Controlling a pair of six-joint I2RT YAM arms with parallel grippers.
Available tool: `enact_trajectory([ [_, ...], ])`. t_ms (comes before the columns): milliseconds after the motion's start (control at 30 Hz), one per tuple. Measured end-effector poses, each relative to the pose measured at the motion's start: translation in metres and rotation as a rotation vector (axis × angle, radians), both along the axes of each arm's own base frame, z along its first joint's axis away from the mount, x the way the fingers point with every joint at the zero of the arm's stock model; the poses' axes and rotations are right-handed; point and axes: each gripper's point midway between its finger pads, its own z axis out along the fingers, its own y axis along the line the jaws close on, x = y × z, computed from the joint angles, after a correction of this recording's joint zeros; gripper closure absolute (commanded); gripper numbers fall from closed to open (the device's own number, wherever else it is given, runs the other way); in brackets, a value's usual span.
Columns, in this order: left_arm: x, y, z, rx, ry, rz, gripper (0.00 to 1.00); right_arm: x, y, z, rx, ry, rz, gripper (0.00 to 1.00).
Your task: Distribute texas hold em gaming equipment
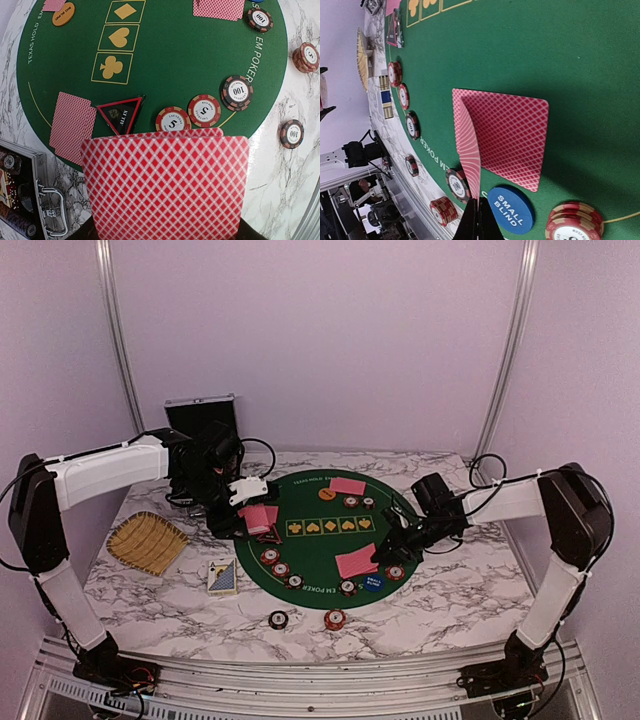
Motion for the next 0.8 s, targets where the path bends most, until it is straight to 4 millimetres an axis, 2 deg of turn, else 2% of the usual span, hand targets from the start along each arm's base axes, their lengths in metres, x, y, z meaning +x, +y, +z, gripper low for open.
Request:
enact_trajectory([
  [133,0.000,0.000,0.000,0.000,0.000,0.000,1.00,0.000,-0.007,-0.006,-0.061,-0.009,-0.001,1.00],
  [333,-0.001,-0.001,0.000,-0.005,0.003,-0.003,1.00,0.000,-0.016,-0.010,-0.124,-0.016,0.003,0.72],
  [467,-0.001,-0.001,0.000,-0.006,0.004,-0.005,1.00,-0.001,-0.020,-0.006,-0.155,-0.029,0.005,0.61],
  [600,-0.001,-0.001,0.000,-0.006,0.003,-0.009,1.00,0.007,-0.023,0.006,-0.185,-0.067,-0.002,0.46],
  [767,-0.001,-0.001,0.000,-0.005,0.003,-0.010,1.00,0.024,-0.025,0.031,-0.207,-0.147,-0.027,0.14],
  [800,-0.001,-0.001,0.000,-0.005,0.003,-0.010,1.00,0.027,-0.024,0.037,-0.203,-0.166,-0.032,0.11],
])
